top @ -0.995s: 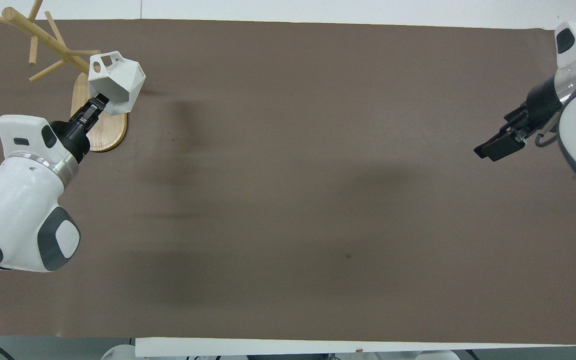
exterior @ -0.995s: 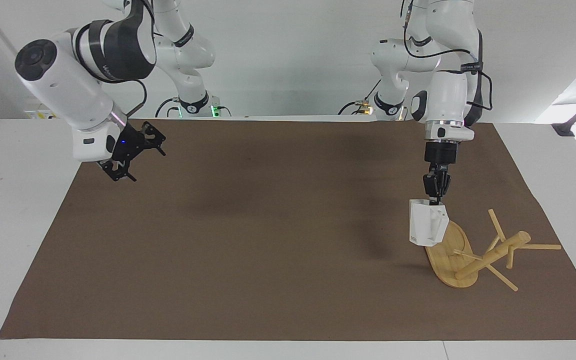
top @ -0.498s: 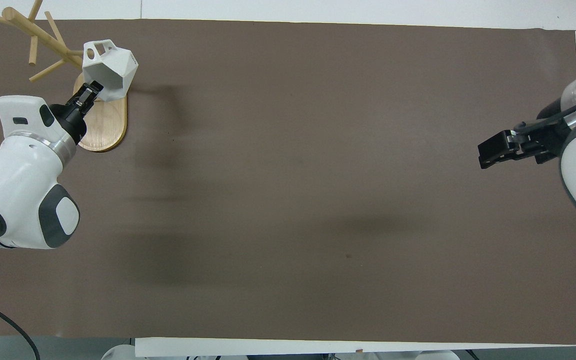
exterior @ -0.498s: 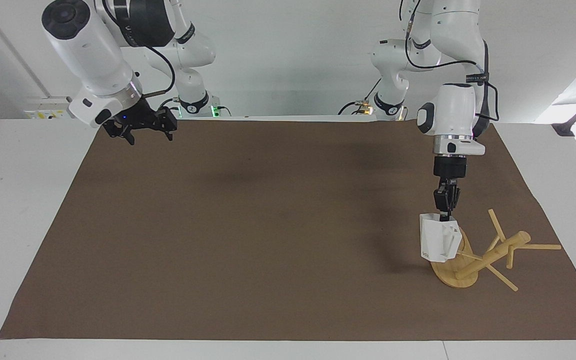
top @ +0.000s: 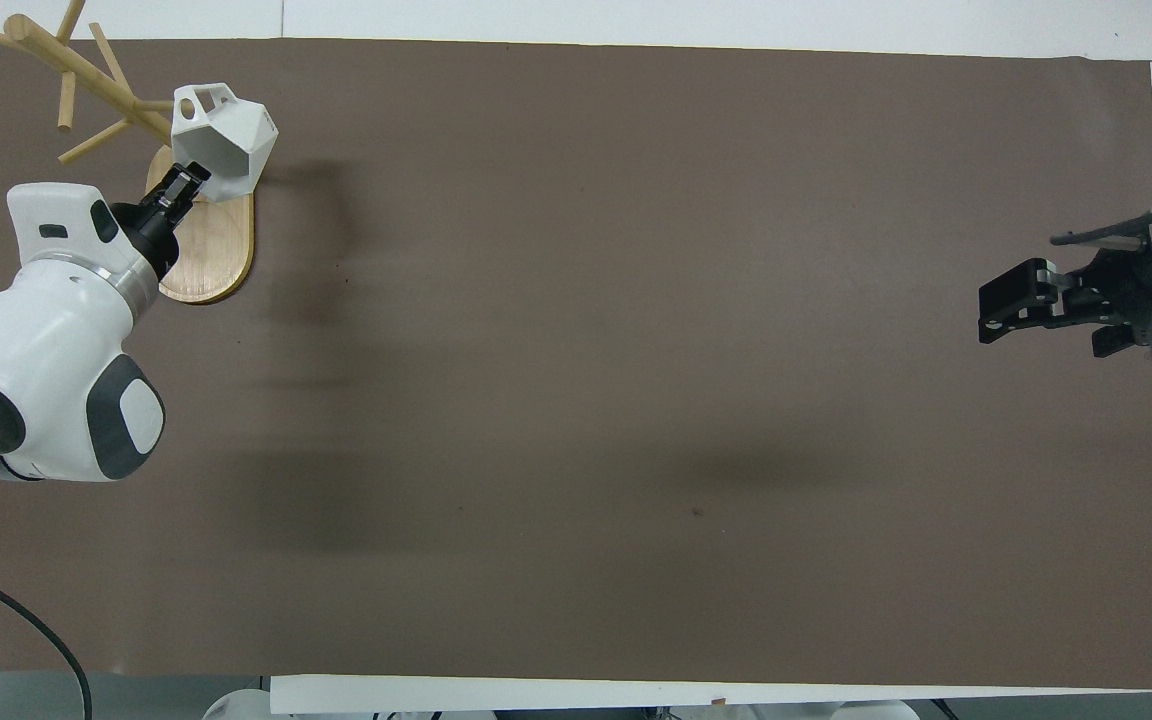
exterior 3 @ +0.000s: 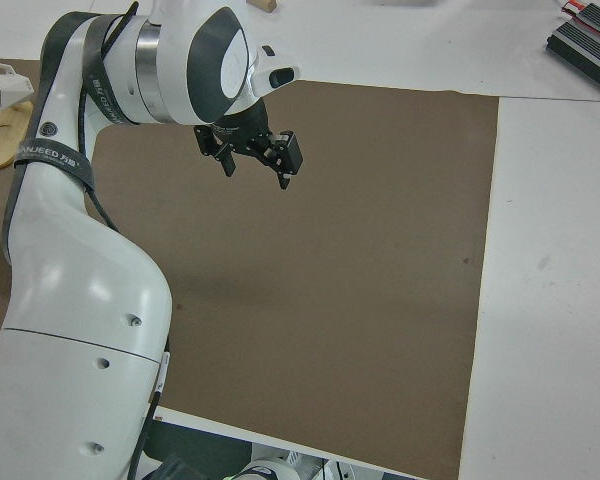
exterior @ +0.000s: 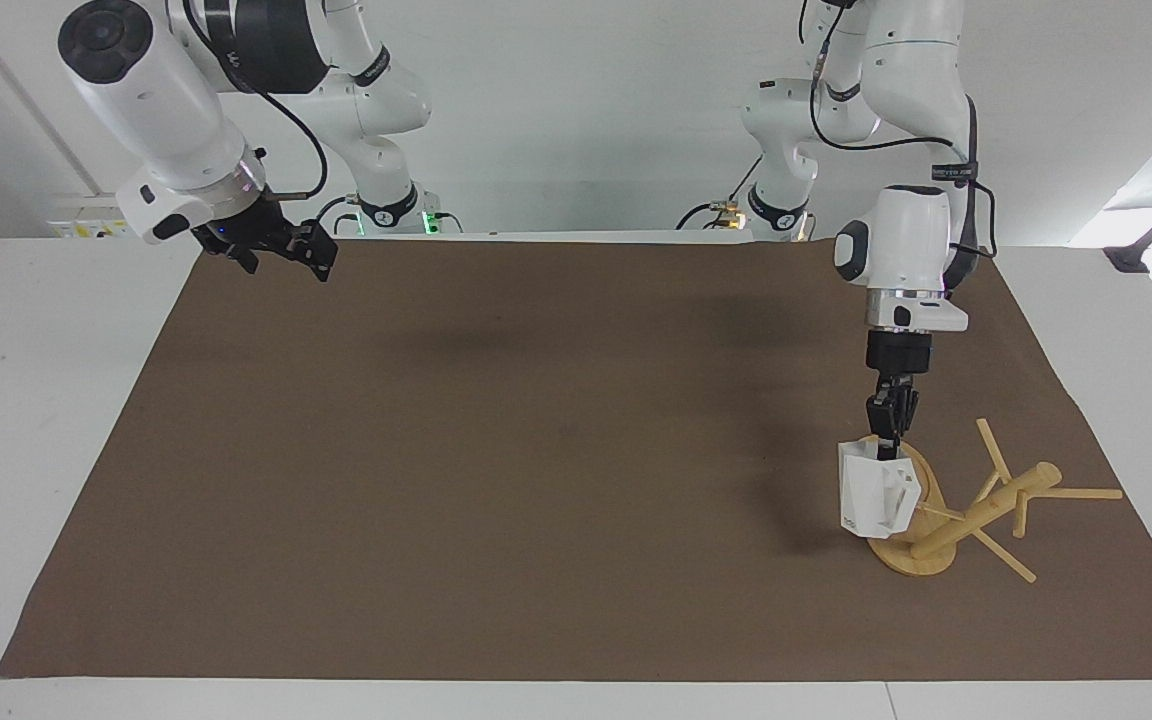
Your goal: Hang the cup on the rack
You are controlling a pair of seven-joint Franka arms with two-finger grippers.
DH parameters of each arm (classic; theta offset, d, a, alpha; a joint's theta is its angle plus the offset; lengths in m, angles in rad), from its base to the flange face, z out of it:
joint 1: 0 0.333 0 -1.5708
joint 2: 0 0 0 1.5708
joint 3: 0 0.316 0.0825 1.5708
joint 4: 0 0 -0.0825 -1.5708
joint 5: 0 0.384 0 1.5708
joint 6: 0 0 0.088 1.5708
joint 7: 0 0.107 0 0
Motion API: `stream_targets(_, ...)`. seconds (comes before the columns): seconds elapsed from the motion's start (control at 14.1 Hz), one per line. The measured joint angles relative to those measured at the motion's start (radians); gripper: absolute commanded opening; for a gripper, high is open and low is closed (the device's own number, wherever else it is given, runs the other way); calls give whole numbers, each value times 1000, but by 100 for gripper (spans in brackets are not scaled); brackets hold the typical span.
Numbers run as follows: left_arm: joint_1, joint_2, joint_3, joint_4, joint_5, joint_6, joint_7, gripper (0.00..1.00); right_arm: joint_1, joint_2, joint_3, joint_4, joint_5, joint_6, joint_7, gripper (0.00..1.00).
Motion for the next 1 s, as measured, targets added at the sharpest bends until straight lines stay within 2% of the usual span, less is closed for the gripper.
stream_targets(0.28,25,18,-1,12,4,0,0,1,0,-1,-7,0,0,0,0,99)
stream_targets(0.36,27,18,-2,12,4,0,0,18,0,-1,-7,0,0,0,0,99)
stream_targets(0.43,30,18,-2,12,4,0,0,29,1,-1,-7,-1,0,0,0,99)
stream_targets(0.85,35,18,-3,22,4,-1,-2,37,7,0,-8,-5,-34,7,6,99)
stream_targets(1.0,35,18,-4,22,4,-1,-3,45,-2,0,-11,-5,-34,7,6,99)
